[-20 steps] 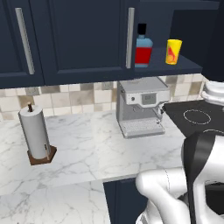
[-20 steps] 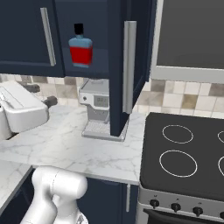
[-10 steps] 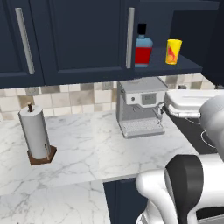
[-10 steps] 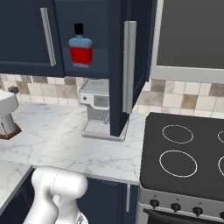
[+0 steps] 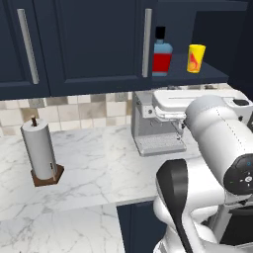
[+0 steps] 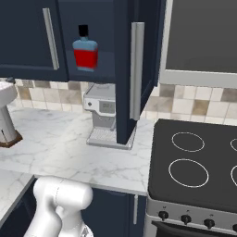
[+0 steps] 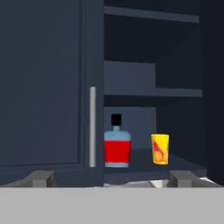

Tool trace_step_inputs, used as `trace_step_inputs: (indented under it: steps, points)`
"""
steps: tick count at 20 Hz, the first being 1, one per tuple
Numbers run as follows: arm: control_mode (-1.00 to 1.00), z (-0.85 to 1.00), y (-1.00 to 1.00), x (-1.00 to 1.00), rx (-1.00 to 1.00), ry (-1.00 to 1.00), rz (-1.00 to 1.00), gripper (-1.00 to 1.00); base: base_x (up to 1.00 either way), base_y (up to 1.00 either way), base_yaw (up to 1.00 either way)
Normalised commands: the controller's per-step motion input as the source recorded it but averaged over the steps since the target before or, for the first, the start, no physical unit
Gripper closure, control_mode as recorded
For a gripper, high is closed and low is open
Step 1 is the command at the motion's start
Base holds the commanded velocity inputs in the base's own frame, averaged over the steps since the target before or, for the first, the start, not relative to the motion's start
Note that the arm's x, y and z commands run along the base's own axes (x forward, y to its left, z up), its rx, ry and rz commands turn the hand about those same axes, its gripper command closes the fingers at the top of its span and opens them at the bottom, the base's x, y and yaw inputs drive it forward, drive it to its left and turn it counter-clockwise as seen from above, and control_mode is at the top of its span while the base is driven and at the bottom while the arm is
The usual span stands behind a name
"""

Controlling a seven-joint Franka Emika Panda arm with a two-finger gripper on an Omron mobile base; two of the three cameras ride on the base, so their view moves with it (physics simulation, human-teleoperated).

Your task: Open the cabinet directly in front. Then move the liquor and the cup to the dining counter with the jar on it.

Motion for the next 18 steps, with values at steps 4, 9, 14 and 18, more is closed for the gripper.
trace_step_inputs:
  steps: [4, 9, 14, 18]
  points:
    - [-1.00, 0.03, 0.12, 0.89, 0.00, 0.00, 0.04, -1.00, 0.00, 0.00, 0.00]
    - [-1.00, 0.08, 0.00, 0.93, 0.00, 0.00, 0.04, -1.00, 0.00, 0.00, 0.00]
    - [-1.00, 0.01, 0.00, 0.89, 0.00, 0.00, 0.01, -1.00, 0.00, 0.00, 0.00]
    - [-1.00, 0.00, 0.01, 0.95, 0.00, 0.02, 0.00, -1.00, 0.00, 0.00, 0.00]
